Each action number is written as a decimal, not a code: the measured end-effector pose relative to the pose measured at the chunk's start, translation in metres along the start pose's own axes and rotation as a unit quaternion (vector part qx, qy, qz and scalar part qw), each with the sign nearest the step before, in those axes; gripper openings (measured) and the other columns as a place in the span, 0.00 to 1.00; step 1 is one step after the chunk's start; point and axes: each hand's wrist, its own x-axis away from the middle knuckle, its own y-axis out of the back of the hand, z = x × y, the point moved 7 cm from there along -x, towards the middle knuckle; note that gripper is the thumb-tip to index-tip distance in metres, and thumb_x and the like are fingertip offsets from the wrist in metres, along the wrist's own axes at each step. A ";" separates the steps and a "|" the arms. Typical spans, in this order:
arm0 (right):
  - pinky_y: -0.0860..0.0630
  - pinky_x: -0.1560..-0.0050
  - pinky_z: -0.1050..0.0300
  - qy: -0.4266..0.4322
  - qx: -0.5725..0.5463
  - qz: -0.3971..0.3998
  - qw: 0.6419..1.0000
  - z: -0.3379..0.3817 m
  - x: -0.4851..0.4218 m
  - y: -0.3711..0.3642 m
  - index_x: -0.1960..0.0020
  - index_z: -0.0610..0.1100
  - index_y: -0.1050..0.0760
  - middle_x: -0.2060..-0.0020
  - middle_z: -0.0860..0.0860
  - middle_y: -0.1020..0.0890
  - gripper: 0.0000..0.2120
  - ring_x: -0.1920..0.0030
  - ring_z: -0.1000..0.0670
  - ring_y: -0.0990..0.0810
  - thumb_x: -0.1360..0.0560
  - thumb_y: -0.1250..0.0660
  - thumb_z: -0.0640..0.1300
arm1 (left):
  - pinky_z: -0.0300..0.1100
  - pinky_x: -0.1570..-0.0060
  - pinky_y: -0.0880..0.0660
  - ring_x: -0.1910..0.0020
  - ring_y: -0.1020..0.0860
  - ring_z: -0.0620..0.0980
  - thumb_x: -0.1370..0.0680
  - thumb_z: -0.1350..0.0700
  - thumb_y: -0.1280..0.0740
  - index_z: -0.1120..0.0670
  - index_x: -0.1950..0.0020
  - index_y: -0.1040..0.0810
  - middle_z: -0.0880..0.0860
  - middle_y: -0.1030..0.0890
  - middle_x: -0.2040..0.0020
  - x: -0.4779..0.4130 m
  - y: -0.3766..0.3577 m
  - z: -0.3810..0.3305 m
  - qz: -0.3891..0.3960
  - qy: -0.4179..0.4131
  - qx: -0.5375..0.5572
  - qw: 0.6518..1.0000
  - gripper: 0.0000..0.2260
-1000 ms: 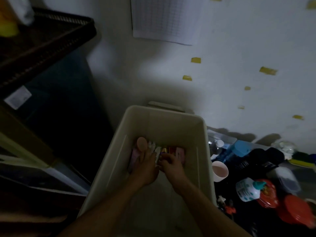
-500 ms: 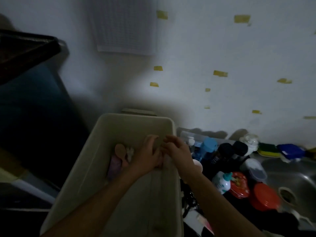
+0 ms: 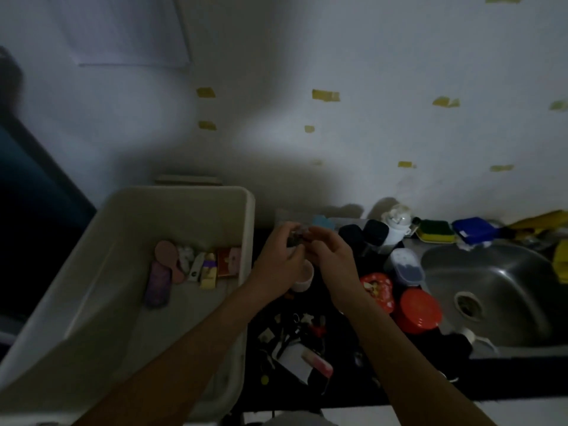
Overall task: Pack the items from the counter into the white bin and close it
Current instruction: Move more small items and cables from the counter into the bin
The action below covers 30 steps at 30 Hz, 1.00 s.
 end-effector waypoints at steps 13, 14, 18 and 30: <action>0.21 0.51 0.64 -0.087 0.073 0.095 0.989 -0.110 0.040 0.052 0.40 0.43 0.24 0.48 0.52 0.17 0.14 0.47 0.55 0.18 0.22 0.41 0.34 | 0.36 0.41 0.26 0.39 0.25 0.40 0.18 0.60 0.40 0.50 0.32 0.30 0.46 0.24 0.37 0.086 -0.083 0.079 -0.028 0.194 0.095 0.976 0.16; 0.21 0.48 0.62 -0.096 0.092 0.105 0.986 -0.121 0.042 0.052 0.40 0.43 0.24 0.46 0.51 0.18 0.14 0.46 0.54 0.18 0.22 0.41 0.34 | 0.38 0.38 0.27 0.37 0.26 0.42 0.18 0.60 0.40 0.51 0.31 0.30 0.46 0.25 0.36 0.095 -0.086 0.088 -0.033 0.211 0.091 0.973 0.16; 0.22 0.41 0.55 -0.124 0.160 0.130 0.971 -0.160 0.046 0.055 0.39 0.42 0.24 0.44 0.48 0.19 0.13 0.42 0.50 0.20 0.21 0.39 0.35 | 0.28 0.45 0.30 0.41 0.27 0.39 0.18 0.60 0.40 0.50 0.32 0.30 0.44 0.25 0.39 0.122 -0.087 0.120 -0.047 0.268 0.074 0.960 0.15; 0.30 0.40 0.50 0.021 0.471 0.233 0.850 -0.203 0.041 0.037 0.46 0.39 0.20 0.48 0.44 0.19 0.14 0.46 0.44 0.23 0.30 0.36 0.32 | 0.28 0.47 0.32 0.42 0.26 0.40 0.19 0.61 0.39 0.51 0.32 0.29 0.44 0.25 0.39 0.164 -0.091 0.169 -0.066 0.344 0.056 0.935 0.16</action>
